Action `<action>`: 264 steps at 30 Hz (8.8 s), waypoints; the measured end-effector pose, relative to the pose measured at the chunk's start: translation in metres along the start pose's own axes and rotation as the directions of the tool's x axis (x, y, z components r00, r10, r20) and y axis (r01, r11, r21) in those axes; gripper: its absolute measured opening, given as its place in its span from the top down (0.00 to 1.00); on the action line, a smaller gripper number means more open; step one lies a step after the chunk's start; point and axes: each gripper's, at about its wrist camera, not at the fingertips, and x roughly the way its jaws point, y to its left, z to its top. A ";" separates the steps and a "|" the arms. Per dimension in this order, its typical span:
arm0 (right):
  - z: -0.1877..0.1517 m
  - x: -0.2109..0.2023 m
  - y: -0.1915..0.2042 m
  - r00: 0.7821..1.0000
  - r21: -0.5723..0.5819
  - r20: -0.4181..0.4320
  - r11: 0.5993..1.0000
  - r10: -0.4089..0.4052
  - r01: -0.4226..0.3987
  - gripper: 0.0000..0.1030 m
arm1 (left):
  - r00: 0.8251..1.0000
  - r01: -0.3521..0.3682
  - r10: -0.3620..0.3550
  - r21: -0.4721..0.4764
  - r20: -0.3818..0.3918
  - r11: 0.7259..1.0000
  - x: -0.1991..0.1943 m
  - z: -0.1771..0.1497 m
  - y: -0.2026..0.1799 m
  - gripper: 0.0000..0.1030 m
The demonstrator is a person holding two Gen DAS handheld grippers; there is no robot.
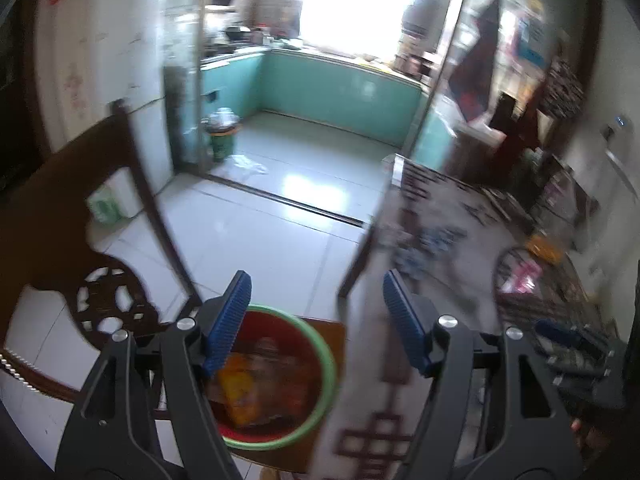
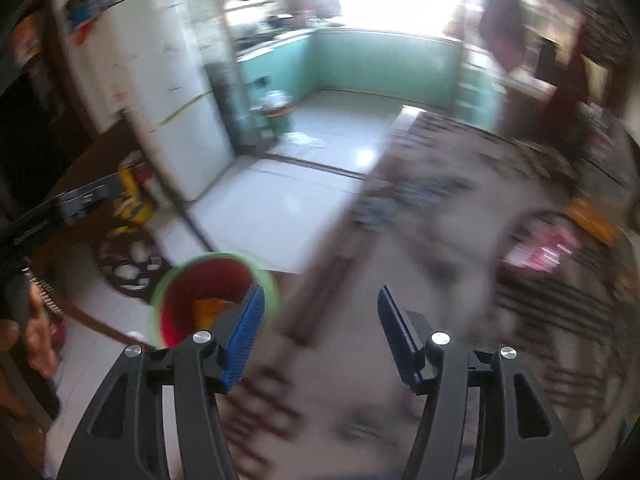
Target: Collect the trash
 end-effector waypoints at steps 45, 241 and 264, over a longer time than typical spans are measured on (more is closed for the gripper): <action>0.021 0.077 -0.479 0.991 0.349 -0.026 0.927 -0.134 0.135 0.78 | 0.930 0.255 -0.143 0.315 -0.339 0.914 0.280 -0.061 -0.394 0.66; -0.021 -0.148 -0.148 0.916 0.098 0.387 0.993 -0.105 0.073 0.07 | 0.956 -0.178 0.180 -0.031 0.231 0.984 -0.073 -0.047 -0.203 0.05; -0.048 -0.108 -0.197 0.928 0.168 0.304 0.971 -0.216 0.171 0.07 | 0.982 -0.155 0.146 0.068 0.120 0.986 -0.013 -0.069 -0.215 0.05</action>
